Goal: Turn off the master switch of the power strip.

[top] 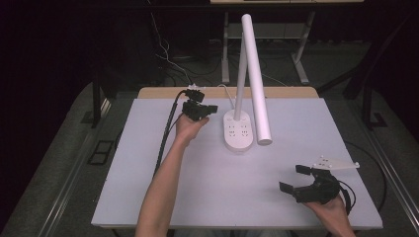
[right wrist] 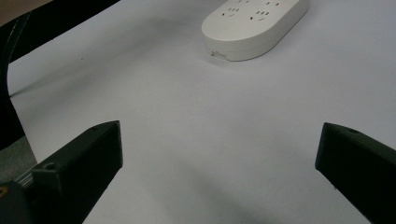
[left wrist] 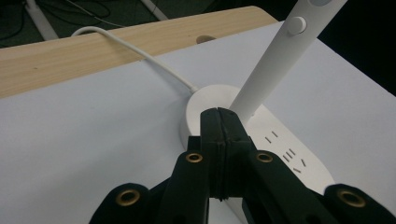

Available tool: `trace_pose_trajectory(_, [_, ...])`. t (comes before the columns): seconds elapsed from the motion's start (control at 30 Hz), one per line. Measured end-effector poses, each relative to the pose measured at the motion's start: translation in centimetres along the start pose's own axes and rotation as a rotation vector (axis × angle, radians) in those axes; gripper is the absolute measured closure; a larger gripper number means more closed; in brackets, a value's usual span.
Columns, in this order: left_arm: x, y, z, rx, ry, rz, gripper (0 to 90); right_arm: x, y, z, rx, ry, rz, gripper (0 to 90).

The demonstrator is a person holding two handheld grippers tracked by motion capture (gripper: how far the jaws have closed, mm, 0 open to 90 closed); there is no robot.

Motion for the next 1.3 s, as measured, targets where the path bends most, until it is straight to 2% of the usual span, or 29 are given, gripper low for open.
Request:
trace_pose_trajectory(0.17, [-0.4,-1.6,0.3,0.002,-0.015,-0.022,84.6,0.0,0.0,0.0,0.001,-0.001,0.0,0.0])
trace_pose_trajectory(0.4, [-1.0,-3.7,0.4,-0.021,-0.005,-0.04,76.0,0.0,0.0,0.0,0.002,0.005,0.0,0.0])
trace_pose_trajectory(0.67, [-2.4,-6.2,0.7,-0.067,-0.005,-0.046,57.1,0.0,0.0,-0.1,-0.003,0.004,0.0,0.0])
trace_pose_trajectory(0.73, [-2.6,-6.9,0.6,-0.074,-0.005,-0.053,50.9,0.0,0.0,-0.1,-0.005,0.006,0.0,0.0])
trace_pose_trajectory(0.77, [-2.8,-7.2,0.6,-0.078,0.001,-0.053,42.7,0.0,0.0,-0.1,-0.006,0.008,0.001,0.0])
trace_pose_trajectory(0.8, [-2.9,-7.6,0.6,-0.082,0.001,-0.058,42.7,0.0,0.0,-0.1,-0.006,0.008,0.001,0.0])
trace_pose_trajectory(1.0, [-3.7,-9.4,0.0,-0.094,0.019,-0.066,25.1,0.0,0.0,-0.2,-0.009,0.01,0.0,0.0])
trace_pose_trajectory(1.07, [-4.0,-9.9,-0.2,-0.098,0.029,-0.067,20.6,-0.1,0.0,-0.2,-0.01,0.012,0.0,0.0])
trace_pose_trajectory(1.3, [-5.2,-11.6,-0.9,-0.101,0.037,-0.075,13.5,-0.1,0.1,-0.2,-0.011,0.012,0.002,0.0])
Point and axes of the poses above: each handheld gripper's, and its own axes: y roughly forward along the jaws, x roughly out of its top, z roughly to its left, the point moved 4 cm from there along y, roughly forward along the jaws, and after that the axes turned 5 degrees about y, right-handed, at the moved point
